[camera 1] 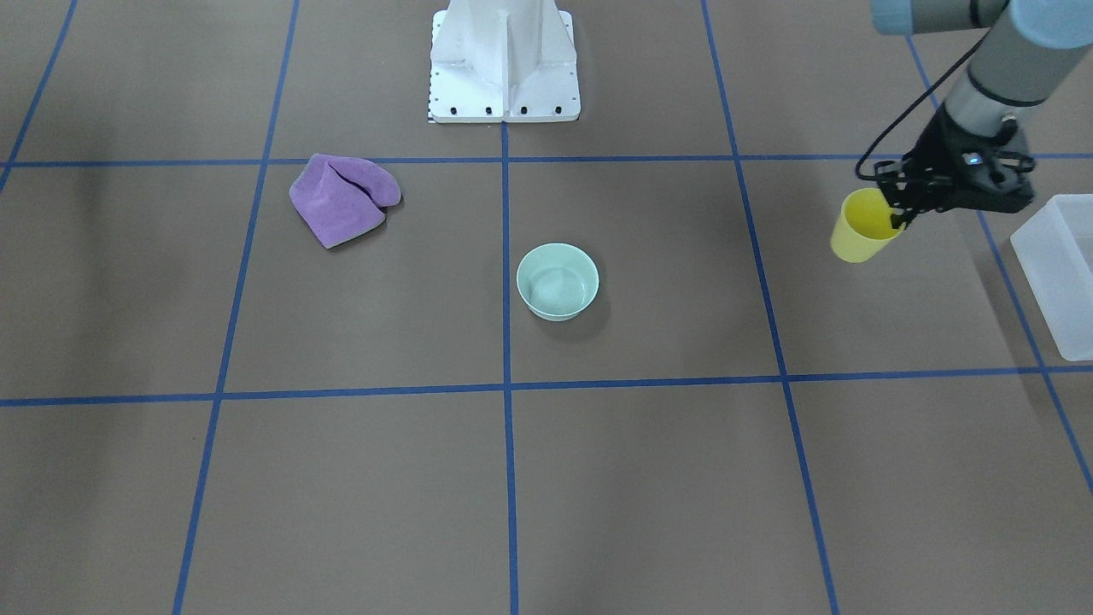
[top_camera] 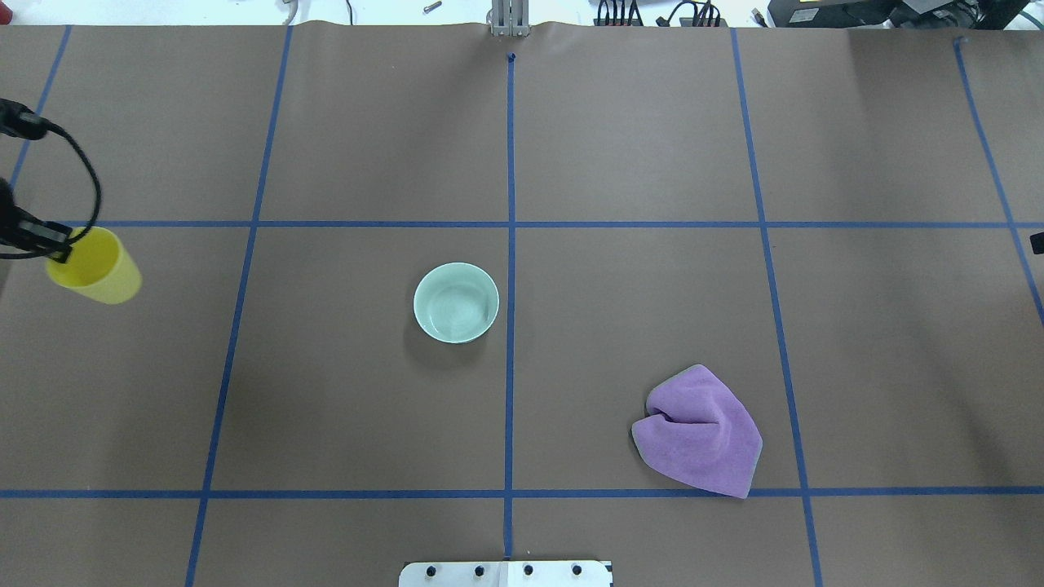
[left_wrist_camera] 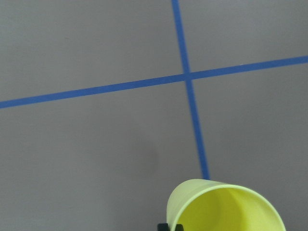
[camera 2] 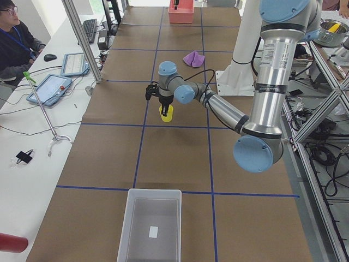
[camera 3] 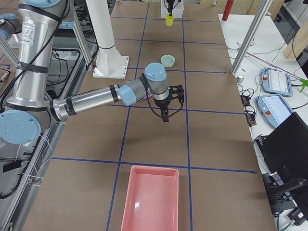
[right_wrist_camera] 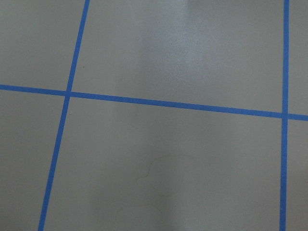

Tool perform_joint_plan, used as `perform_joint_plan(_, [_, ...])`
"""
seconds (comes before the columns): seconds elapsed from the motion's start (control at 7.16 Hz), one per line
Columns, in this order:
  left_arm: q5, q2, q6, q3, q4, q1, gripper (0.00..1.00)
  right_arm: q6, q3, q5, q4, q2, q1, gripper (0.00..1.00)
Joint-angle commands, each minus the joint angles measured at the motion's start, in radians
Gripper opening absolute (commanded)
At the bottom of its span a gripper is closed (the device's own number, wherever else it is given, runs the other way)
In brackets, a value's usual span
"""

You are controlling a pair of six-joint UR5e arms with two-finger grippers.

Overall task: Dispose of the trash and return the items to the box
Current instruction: 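Lift the yellow cup with the left gripper and carry it off-table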

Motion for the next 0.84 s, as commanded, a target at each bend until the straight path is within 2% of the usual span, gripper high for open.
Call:
perform_joint_plan(0.0, [-0.131, 0.049, 0.455, 0.145, 0.036, -0.3, 0.0, 0.0, -0.001, 0.0, 0.0, 0.0, -0.002, 1.0])
perform_joint_plan(0.14, [-0.136, 0.02, 0.63, 0.295, 0.033, -0.423, 0.0, 0.0, -0.001, 0.0, 0.0, 0.0, -0.005, 1.0])
perform_joint_plan(0.28, [-0.141, -0.023, 0.738, 0.408, 0.027, -0.493, 0.0, 0.0, -0.001, 0.0, 0.0, 0.0, -0.008, 1.0])
perform_joint_plan(0.56, [-0.142, -0.074, 0.962, 0.627, -0.009, -0.568, 0.0, 0.0, -0.001, -0.003, 0.0, 0.0, -0.011, 1.0])
perform_joint_plan(0.7, [-0.144, -0.059, 0.965, 0.689, -0.108, -0.57, 0.0, 0.0, -0.001, -0.017, 0.002, 0.0, -0.016, 1.0])
